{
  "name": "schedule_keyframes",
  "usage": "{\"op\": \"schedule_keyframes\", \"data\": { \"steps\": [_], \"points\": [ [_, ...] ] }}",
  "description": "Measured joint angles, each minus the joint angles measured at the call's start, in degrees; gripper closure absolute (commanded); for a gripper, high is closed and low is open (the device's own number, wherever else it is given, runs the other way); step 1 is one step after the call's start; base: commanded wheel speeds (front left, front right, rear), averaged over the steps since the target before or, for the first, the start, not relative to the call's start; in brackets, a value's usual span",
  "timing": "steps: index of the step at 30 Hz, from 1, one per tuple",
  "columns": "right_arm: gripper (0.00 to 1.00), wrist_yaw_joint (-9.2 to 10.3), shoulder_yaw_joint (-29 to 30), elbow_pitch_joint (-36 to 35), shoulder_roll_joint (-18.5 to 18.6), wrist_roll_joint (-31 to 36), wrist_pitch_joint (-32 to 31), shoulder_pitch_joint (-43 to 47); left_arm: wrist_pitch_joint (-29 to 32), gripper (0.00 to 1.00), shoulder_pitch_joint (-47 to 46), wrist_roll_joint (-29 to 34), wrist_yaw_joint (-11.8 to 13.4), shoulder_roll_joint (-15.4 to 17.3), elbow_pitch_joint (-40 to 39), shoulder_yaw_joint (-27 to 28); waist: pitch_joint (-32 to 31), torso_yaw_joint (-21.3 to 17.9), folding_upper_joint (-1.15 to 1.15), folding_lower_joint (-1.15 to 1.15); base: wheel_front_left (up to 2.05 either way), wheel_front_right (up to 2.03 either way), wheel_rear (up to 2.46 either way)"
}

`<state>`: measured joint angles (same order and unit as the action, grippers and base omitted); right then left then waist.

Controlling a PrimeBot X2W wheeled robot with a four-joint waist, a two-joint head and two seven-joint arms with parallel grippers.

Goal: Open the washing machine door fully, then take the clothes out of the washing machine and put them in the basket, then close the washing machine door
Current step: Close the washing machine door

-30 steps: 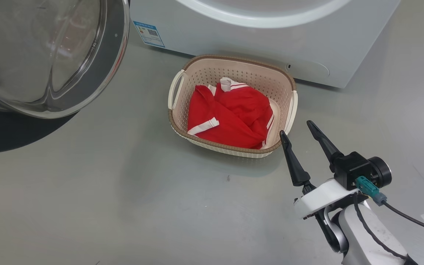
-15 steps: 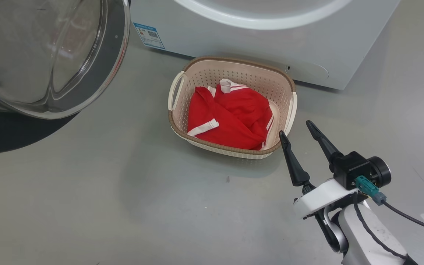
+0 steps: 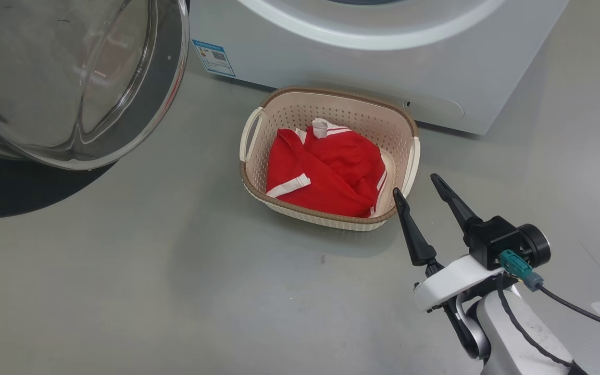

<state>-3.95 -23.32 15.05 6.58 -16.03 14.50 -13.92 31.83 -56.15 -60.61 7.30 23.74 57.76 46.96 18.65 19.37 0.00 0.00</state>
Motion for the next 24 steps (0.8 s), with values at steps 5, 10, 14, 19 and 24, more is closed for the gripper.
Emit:
{"op": "schedule_keyframes", "data": {
  "steps": [5, 10, 14, 19, 24],
  "points": [
    [0.0, 0.0, -0.1, 0.2, -0.1, 0.0, 0.0, 0.0, 3.1, 1.0, -0.4, 0.0, 0.0, 0.7, 0.7, -1.9, -0.4, 0.0, 0.0, 0.0, 0.0, 0.0, 0.0],
    [0.0, -0.01, -0.2, 0.2, -0.3, 0.0, 0.0, 0.0, 5.5, 1.0, -0.4, 0.0, 0.0, 1.2, 1.1, -2.7, -0.8, 0.0, 0.0, 0.0, 0.0, 0.0, 0.0],
    [0.0, -0.01, -0.2, 0.2, -0.4, 0.0, 0.0, 0.0, 7.3, 1.0, -0.5, 0.0, 0.0, 1.6, 1.5, -3.2, -1.0, 0.1, 0.0, 0.0, 0.0, 0.0, 0.0],
    [0.0, -0.01, -0.2, 0.2, -0.4, 0.0, 0.0, 0.0, 9.0, 1.0, -1.0, 0.0, 0.0, 2.3, 2.2, -3.4, -0.9, 0.2, 0.0, 0.0, 0.0, 0.0, 0.0],
    [0.0, -0.01, -0.1, 0.2, -0.5, 0.0, 0.0, 0.0, 11.3, 1.0, -1.2, 0.0, -0.1, 2.6, 2.6, -4.5, -0.7, 0.3, 0.0, 0.0, 0.0, 0.0, 0.0]
  ]
}}
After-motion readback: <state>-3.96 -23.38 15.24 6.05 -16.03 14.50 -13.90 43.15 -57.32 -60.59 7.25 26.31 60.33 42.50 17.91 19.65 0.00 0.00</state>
